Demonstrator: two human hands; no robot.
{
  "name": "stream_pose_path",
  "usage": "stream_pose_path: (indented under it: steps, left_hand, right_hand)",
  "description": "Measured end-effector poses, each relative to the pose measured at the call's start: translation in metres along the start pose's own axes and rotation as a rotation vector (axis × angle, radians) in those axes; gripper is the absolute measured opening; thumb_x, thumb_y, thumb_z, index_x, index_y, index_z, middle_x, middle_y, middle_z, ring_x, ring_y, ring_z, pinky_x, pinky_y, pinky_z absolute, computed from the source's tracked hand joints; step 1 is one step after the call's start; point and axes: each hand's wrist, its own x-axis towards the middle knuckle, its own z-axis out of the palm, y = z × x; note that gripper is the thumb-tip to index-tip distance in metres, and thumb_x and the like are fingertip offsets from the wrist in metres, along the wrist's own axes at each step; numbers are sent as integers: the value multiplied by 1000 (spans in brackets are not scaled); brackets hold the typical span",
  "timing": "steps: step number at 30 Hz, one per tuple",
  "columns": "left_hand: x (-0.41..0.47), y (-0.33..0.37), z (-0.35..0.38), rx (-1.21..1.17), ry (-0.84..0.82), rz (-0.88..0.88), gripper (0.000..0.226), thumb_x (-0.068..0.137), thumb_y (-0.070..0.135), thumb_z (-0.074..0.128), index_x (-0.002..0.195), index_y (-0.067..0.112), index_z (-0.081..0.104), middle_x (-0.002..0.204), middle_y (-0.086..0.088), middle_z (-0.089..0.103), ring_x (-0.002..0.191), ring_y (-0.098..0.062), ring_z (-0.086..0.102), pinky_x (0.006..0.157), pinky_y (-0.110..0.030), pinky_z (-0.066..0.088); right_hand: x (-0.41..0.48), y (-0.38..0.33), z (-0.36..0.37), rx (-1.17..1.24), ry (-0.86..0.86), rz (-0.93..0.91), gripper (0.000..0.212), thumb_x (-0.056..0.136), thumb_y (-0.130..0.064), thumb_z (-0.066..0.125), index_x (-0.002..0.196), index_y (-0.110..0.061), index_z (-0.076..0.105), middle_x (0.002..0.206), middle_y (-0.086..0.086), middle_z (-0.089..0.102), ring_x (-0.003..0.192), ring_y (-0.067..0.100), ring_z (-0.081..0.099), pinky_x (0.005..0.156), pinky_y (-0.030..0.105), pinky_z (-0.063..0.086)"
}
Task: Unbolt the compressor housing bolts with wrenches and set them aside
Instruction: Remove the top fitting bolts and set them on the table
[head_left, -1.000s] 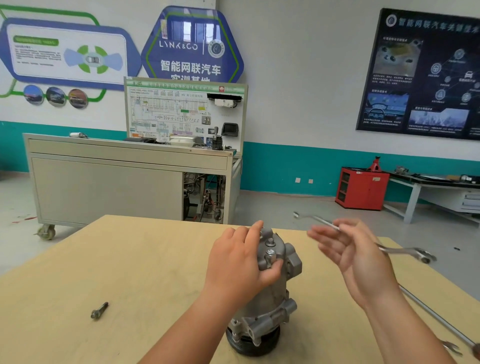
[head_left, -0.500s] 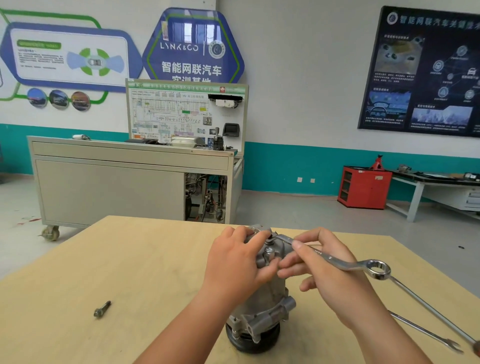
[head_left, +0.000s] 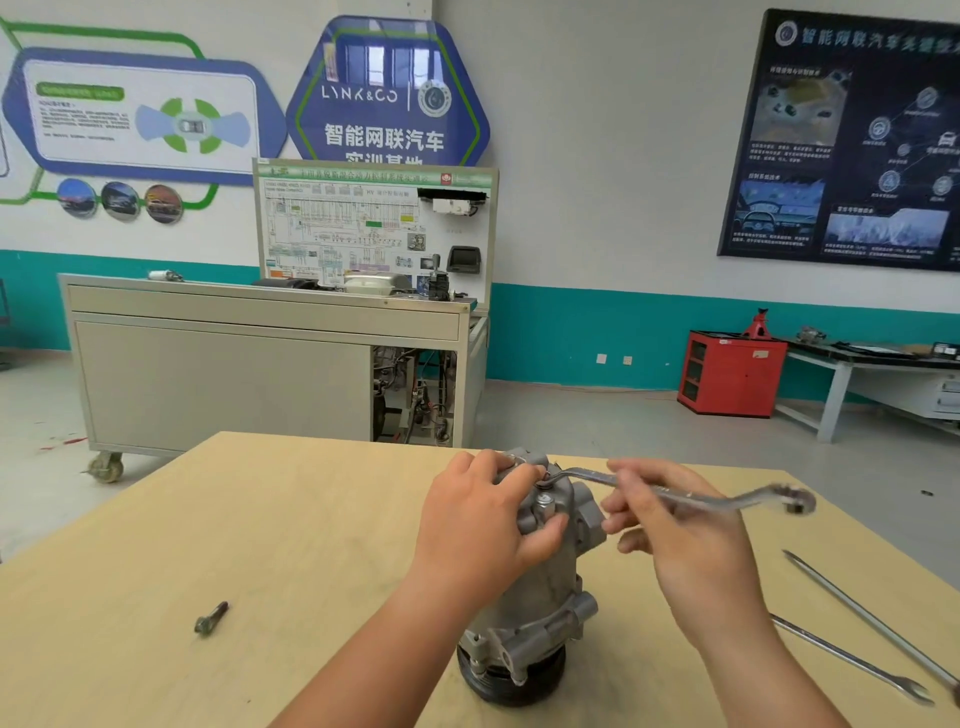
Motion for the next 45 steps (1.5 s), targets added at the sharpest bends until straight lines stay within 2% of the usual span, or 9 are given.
stream_pose_path:
  steps: [4,11,17,21,24,29,35,38,45]
  left_hand:
    - [-1,0,1,11,3,3,45,75,55,45,90,24,74,78,0,65,66,-20,58,54,-29,49]
    - [-1,2,0,42,31,11,55,74,56,44,102,17,72,77,-1,66,61,-20,57,53,-28,51]
    - [-1,4,-2,65,21,-41,64,74,59,40,106,11,69,80,2,67,65,-17,59,56,-29,53]
    - [0,6,-1,79,13,-57,60,73,57,40,101,14,70,76,2,66,63,-17,58,54,-29,51]
    - [1,10,-1,136,-8,-78,57,72,59,52,102,14,71,71,1,65,58,-17,56,49,-27,49]
    - [2,23,1,194,-35,-96,60,54,61,80,96,18,74,65,-2,61,54,-19,56,47,-24,44]
    - [5,18,-6,160,-114,-81,55,71,64,44,92,21,72,66,1,61,57,-17,57,47,-23,43]
    - [9,6,-9,107,-173,-63,74,73,74,24,116,27,62,86,-1,62,81,-20,58,64,-29,43]
    - [4,-2,-5,33,-184,-39,65,77,75,37,126,37,59,104,1,60,96,-19,52,79,-29,40]
  right_hand:
    - [43,30,3,155,248,226,15,94,-28,54,86,-17,60,57,-4,51,45,4,45,39,17,37]
    - [110,45,36,44,-23,540,18,94,-17,42,82,-13,55,48,-5,39,40,7,30,39,20,26]
    - [100,28,-1,554,238,381,19,98,-16,45,90,-13,61,41,-9,35,33,2,32,34,14,30]
    - [62,10,-20,328,137,264,9,95,-19,51,90,-13,55,64,1,69,60,9,68,47,15,49]
    - [30,-1,-17,162,-13,188,22,89,-30,49,94,-9,53,81,8,74,77,19,73,50,16,52]
    - [11,-12,-1,1,-93,127,51,68,-51,54,88,-5,56,73,10,73,67,22,72,45,16,50]
    - [16,-8,12,-115,-136,156,42,73,-47,53,89,-8,56,71,5,73,65,19,72,47,17,50]
    - [18,-10,13,-158,-147,137,33,79,-43,55,83,-10,56,65,5,71,57,17,69,45,16,46]
    - [15,-8,9,-249,-109,61,38,72,-52,58,75,-14,60,58,2,68,44,9,57,47,13,44]
